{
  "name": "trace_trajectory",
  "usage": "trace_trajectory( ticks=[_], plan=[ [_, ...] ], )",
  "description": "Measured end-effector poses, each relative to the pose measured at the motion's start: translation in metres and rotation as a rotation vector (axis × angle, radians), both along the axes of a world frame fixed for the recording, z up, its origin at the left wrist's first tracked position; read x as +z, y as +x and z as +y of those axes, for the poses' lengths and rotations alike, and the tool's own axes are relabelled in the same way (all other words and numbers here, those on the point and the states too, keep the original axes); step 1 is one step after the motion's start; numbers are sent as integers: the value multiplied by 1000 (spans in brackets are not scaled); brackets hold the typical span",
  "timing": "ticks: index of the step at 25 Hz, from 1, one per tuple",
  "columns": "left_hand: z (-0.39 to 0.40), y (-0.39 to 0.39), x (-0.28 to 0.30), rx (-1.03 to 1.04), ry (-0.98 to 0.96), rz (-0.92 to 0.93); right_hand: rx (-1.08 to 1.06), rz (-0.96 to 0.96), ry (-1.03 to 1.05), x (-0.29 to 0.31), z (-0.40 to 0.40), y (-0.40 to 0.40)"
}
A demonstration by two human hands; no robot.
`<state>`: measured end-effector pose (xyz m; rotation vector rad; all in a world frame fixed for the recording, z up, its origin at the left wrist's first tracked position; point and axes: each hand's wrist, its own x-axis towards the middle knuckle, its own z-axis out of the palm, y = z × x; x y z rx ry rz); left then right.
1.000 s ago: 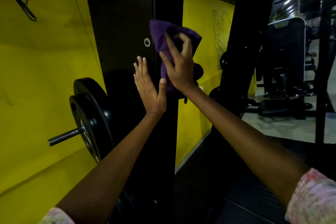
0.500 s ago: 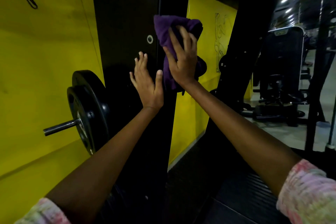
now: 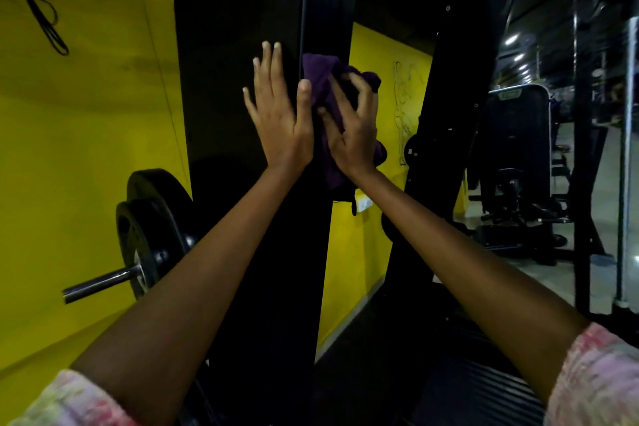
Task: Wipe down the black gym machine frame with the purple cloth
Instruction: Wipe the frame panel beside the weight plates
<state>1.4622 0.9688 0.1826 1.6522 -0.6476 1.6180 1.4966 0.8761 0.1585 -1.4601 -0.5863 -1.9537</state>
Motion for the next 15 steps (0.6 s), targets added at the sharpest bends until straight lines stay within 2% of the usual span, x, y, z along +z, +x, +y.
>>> trace_trajectory(
  ticks=[3,5,8,11,15],
  plan=[
    [0,0,0,0,-3,2,199,95,218,42,-1,-4],
    [-1,-1,0,-11,-7,13,226,96,327,64,5,-17],
    [1,2,-2,-45,-6,-4,59,-80,173,57,13,-24],
    [1,0,-1,-48,-7,3,14,-92,-22,42,0,-16],
    [0,-2,-2,-33,10,21,143,58,206,89,-13,-15]
  ],
)
